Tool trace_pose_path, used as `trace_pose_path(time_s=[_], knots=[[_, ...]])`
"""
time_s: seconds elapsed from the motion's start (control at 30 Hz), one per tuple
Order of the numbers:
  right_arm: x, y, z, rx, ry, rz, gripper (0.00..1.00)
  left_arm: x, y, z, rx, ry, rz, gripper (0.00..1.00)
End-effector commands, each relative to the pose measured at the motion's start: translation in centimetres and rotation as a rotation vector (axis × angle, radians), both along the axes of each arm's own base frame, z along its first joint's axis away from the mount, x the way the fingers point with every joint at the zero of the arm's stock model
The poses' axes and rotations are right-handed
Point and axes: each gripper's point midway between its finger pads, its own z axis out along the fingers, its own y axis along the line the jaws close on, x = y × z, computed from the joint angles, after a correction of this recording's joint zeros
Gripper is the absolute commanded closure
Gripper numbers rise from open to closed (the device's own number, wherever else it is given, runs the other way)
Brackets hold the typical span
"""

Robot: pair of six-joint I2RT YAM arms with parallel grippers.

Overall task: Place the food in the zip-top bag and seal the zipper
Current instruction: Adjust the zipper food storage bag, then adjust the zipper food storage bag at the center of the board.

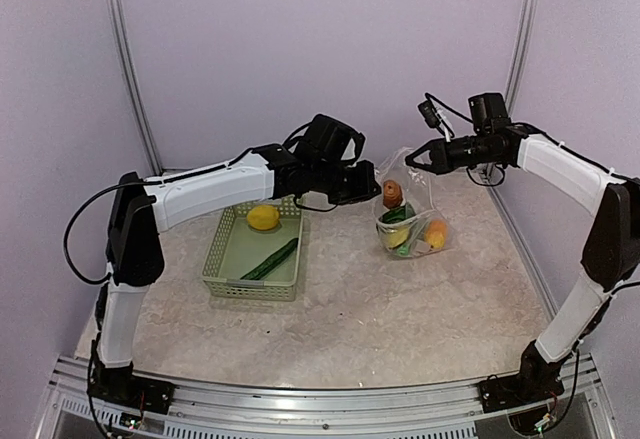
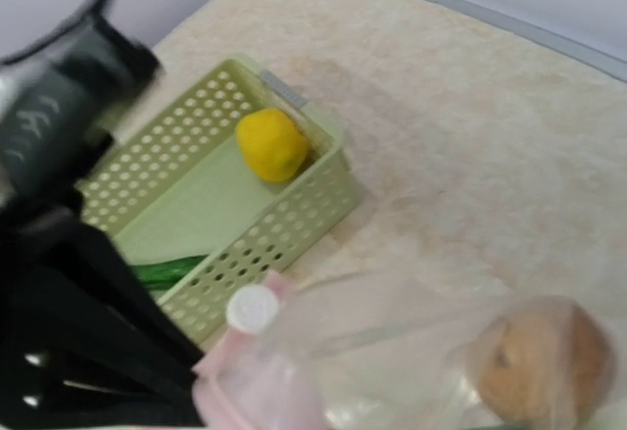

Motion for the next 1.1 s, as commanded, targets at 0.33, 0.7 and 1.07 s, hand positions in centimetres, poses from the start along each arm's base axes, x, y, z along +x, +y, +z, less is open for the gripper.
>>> trace_pose_path(time_s=[0.33,0.7,1.07], knots=[[5.9,-8.5,8.5,-0.131,-0.229,-0.29,1.0,7.0,-1.0,14.8,-0.317,-0.358,-0.021,1.0],[7.4,-10.8,10.1,-0.15,-0.29,-0.387,1.0,5.6,-0.3,9.2,-0.204,-0.352,-0.134,0.69],[6.3,-10.5,6.7,-0.164,-0.264,-0.375,1.0,2.5,9.3,3.4,0.119,-0.227,-0.056,0.26]])
